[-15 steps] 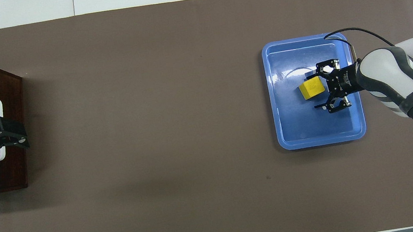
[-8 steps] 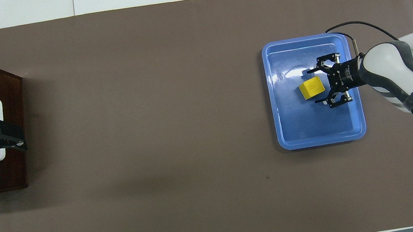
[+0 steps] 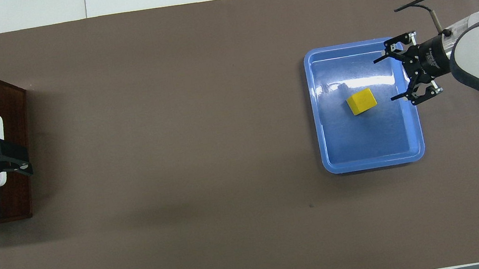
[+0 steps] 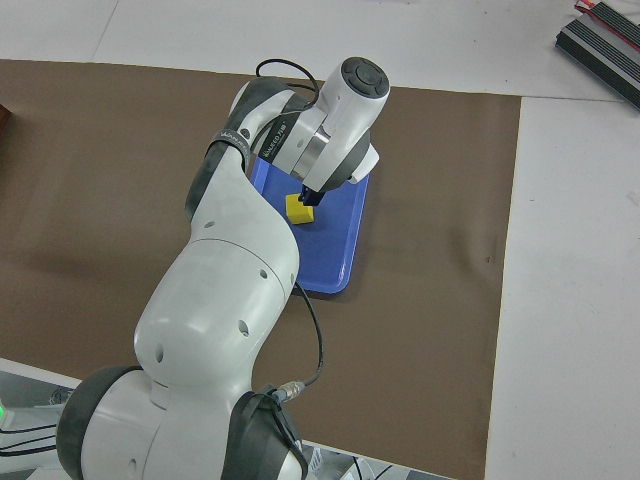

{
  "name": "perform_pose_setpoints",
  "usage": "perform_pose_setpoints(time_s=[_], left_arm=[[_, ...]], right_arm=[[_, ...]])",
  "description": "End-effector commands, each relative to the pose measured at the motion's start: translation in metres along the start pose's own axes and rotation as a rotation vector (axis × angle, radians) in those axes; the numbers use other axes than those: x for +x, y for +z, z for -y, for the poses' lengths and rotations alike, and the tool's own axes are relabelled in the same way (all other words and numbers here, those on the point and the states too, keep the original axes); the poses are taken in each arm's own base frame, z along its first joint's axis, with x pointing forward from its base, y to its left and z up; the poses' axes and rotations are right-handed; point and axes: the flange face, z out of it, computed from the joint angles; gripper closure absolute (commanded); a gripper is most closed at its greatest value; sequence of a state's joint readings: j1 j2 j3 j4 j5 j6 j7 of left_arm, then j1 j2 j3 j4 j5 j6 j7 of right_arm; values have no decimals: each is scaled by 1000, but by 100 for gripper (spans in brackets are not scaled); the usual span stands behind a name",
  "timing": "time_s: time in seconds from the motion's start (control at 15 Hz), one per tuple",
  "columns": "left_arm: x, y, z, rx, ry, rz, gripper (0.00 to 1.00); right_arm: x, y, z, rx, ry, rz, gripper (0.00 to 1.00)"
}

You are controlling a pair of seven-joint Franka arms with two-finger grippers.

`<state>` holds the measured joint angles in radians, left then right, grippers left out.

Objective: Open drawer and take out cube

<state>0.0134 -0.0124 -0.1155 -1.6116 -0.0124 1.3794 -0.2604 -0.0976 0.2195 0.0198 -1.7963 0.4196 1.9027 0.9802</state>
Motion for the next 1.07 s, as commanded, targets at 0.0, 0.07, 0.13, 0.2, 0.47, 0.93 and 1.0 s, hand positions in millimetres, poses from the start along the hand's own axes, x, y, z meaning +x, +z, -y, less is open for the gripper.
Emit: perform_pose_setpoints(time_s=[0.0,0.07,0.13,0.2,0.47,0.93,1.0], left_arm=[[-1,-6,-5,3,32,-1,0],[-1,-6,-5,1,35,-10,0],[-1,-5,-7,1,38,-13,0],[-1,-5,-6,1,38,-13,0],[3,-7,-6,-2,73,-28,0],[-6,-5,-7,10,82,5,0],[-6,-5,-4,8,76,2,0]], right_arm=[[-22,-53,10,-72,-238,-39,0],[-29,-68,10,-100,-350,-56,0],[-36,-84,9,-131,-469,-93,0],[-42,-98,5,-165,-598,-140,0],[-63,-138,-6,-219,-1090,-210,0],[-73,-166,-35,-405,-1322,-211,0],[-73,-164,-35,-422,-1332,-219,0]])
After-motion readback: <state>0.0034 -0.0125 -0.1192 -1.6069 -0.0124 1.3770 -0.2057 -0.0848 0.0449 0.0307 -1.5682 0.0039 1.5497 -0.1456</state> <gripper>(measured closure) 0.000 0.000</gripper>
